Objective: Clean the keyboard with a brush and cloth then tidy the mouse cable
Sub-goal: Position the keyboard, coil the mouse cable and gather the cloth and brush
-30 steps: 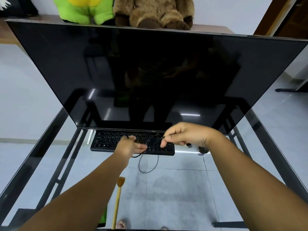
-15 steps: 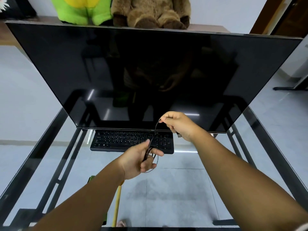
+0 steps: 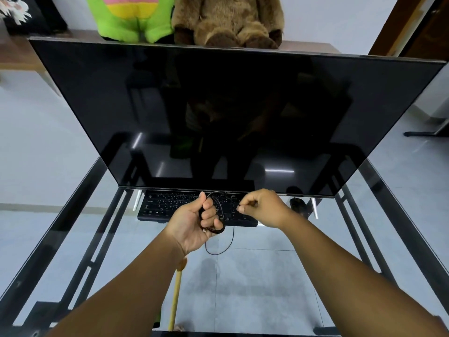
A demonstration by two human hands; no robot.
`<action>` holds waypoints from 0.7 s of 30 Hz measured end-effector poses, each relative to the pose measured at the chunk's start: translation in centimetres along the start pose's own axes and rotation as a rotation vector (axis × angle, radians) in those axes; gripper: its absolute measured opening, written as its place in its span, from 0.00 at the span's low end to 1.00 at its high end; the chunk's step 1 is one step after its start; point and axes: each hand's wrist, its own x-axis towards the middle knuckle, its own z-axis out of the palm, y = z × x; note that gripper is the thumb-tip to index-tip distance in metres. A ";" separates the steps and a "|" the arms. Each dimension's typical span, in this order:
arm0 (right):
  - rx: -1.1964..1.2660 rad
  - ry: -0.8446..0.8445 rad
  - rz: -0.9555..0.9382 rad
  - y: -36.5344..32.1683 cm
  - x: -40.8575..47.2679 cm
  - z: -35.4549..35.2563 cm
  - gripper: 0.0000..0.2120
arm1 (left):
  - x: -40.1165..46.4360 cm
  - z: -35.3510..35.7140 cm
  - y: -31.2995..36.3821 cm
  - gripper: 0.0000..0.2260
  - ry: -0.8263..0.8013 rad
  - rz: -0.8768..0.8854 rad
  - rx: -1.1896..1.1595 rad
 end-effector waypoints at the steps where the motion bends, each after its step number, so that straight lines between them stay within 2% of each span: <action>1: 0.111 0.048 0.039 -0.1 -0.1 -0.1 0.03 | 0.0 0.1 0.0 0.19 0.004 -0.003 -0.003; 4: 0.435 0.121 0.106 -0.3 -0.6 -0.2 0.03 | 0.1 0.7 -0.2 0.19 0.004 -0.013 0.004; 9: 0.721 0.194 0.126 -0.7 -0.9 0.3 0.03 | 0.4 1.9 -0.5 0.19 0.007 0.004 0.044; 16: 0.960 0.181 0.160 -1.6 -1.1 -0.1 0.02 | 0.4 2.5 -1.0 0.17 -0.062 -0.007 0.099; 21: 1.029 0.106 0.205 -1.9 -1.3 -0.1 0.02 | 0.4 2.5 -0.9 0.17 -0.068 0.000 0.173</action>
